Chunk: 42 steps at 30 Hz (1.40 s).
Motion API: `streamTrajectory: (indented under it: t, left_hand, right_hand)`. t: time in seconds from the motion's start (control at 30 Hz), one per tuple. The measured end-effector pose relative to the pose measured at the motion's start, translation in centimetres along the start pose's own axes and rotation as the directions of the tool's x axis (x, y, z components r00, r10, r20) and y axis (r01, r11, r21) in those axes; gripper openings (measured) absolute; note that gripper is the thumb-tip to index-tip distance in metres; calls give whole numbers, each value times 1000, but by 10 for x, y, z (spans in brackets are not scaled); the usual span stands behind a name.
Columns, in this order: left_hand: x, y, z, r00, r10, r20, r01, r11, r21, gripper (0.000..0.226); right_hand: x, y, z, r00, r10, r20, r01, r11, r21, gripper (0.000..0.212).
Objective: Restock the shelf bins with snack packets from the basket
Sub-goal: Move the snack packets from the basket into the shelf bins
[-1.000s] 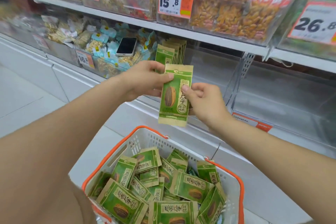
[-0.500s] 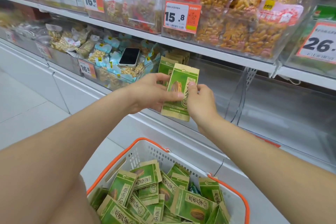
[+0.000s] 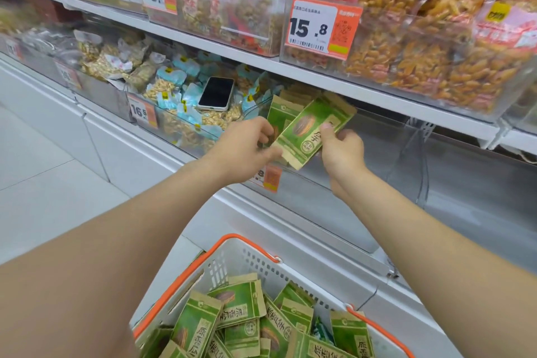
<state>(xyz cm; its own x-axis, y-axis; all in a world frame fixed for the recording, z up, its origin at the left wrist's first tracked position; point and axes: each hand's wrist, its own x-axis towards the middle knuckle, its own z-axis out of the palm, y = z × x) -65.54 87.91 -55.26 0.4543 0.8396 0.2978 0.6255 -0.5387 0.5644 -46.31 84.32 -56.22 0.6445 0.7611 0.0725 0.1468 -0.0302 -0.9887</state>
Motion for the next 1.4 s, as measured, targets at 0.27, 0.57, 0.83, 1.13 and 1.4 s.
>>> streamTrajectory:
  t: [0.27,0.57,0.83,1.13,1.4]
  left_hand:
    - [8,-21,10,1000,20,18,-25,950,312,32]
    - [13,-22,21,985,104,141,-154,898,411,43]
    - [14,-25,34,953,48,298,-209,819,534,60]
    - [12,-15,31,950,30,312,-199,827,526,64]
    - [2,-6,18,984,109,139,-160,882,443,41]
  right_hand:
    - [25,18,20,935,-256,244,348,789,-507,26]
    - [40,22,46,966,-213,145,256,853,-454,32]
    - [43,24,49,969,-204,141,247,843,-478,32]
    - [52,27,44,985,-82,155,142,894,-426,31]
    - [3,-6,17,900,-341,271,436,686,-583,28]
